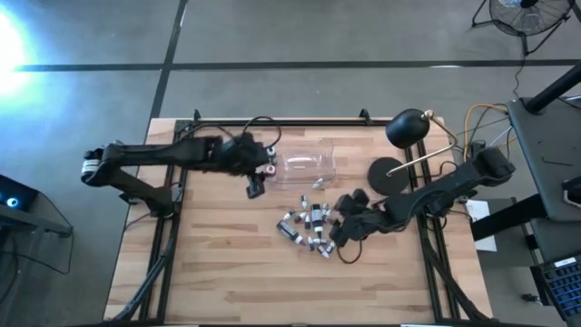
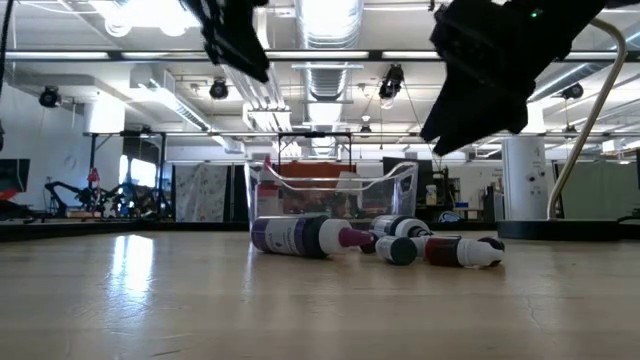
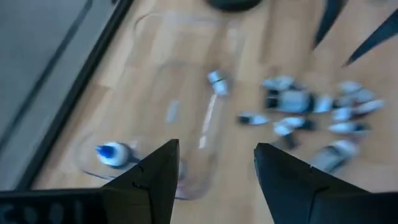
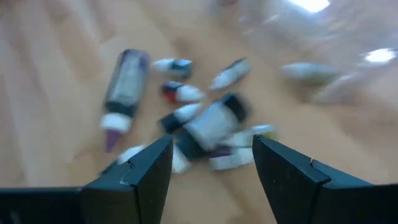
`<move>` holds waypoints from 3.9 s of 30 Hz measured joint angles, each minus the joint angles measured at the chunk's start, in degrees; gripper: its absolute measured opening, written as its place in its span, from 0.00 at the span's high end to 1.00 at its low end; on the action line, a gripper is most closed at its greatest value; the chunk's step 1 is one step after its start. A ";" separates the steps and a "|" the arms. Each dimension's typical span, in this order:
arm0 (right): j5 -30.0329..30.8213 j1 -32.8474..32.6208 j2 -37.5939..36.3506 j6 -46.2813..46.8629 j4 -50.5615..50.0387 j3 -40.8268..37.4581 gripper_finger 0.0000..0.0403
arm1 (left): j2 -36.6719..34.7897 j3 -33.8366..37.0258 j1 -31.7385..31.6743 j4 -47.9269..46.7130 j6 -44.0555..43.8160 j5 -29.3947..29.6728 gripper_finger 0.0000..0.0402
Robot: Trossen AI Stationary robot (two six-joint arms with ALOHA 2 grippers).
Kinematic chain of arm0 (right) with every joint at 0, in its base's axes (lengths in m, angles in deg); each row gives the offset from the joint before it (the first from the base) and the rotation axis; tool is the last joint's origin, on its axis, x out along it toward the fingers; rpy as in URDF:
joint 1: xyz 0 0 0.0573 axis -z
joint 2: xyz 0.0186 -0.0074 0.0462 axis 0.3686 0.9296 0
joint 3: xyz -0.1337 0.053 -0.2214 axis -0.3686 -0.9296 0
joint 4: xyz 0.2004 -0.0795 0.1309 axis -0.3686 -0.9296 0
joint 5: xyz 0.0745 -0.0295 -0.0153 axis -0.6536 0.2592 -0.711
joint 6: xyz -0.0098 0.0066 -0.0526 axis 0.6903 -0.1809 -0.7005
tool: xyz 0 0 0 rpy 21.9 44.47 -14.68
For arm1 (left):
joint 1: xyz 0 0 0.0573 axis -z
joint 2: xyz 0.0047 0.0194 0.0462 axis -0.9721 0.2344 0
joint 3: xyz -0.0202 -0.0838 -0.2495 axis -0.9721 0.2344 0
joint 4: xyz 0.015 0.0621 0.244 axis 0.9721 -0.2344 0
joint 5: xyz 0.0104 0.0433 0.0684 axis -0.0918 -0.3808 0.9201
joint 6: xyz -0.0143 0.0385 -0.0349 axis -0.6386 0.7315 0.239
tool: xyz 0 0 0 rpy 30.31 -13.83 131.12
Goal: Pick & Place food coloring
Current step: Put the large purple food coloring bottle into the transparent bin
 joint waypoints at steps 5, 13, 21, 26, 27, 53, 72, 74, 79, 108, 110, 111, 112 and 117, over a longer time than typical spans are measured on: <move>-2.44 -1.20 7.97 0.05 9.91 2.60 0.47 | -3.48 1.03 8.29 -5.19 -13.04 0.36 0.54; -4.98 -2.62 22.07 1.18 6.85 15.44 0.47 | -6.43 8.62 24.59 -7.64 -20.09 15.88 0.54; -4.98 -2.48 32.01 7.69 -3.29 26.63 0.47 | -10.39 19.18 32.96 -5.88 -31.56 24.89 0.54; -5.21 -2.25 35.50 6.02 -5.29 31.00 0.47 | -13.84 25.00 34.50 -1.73 -36.58 28.26 0.54; -5.30 -2.11 36.07 6.05 -6.52 31.78 0.47 | -14.51 26.01 34.58 -0.52 -36.59 28.36 0.54; -8.54 1.73 37.39 3.01 -10.68 34.34 0.57 | -19.58 31.06 34.63 4.03 -32.57 28.25 0.54; -12.31 3.67 37.24 4.96 -10.91 34.83 0.73 | -19.58 31.06 34.63 4.02 -34.36 30.10 0.54; -15.44 4.04 36.68 4.98 -12.12 36.38 0.73 | -19.56 31.06 34.63 4.02 -34.43 30.09 0.54; -28.72 6.02 33.31 8.21 -25.46 42.70 0.73 | -19.56 31.06 34.63 3.99 -34.84 30.09 0.54; -82.02 -1.29 30.90 15.33 -58.08 29.45 0.71 | -19.54 31.06 34.63 4.06 -34.30 34.44 0.54; -81.94 -1.29 30.90 15.39 -57.11 28.95 0.70 | -19.54 31.06 34.63 4.06 -34.30 34.42 0.54; -81.83 -1.29 30.90 15.59 -56.63 28.74 0.69 | -19.54 31.06 34.63 4.06 -34.30 34.42 0.54; -81.78 -1.34 30.90 15.76 -56.18 28.54 0.69 | -19.54 31.06 34.63 4.06 -34.30 34.41 0.54; -80.18 -1.40 30.90 15.92 -55.28 28.46 0.65 | -19.54 31.06 34.63 4.06 -34.30 34.36 0.54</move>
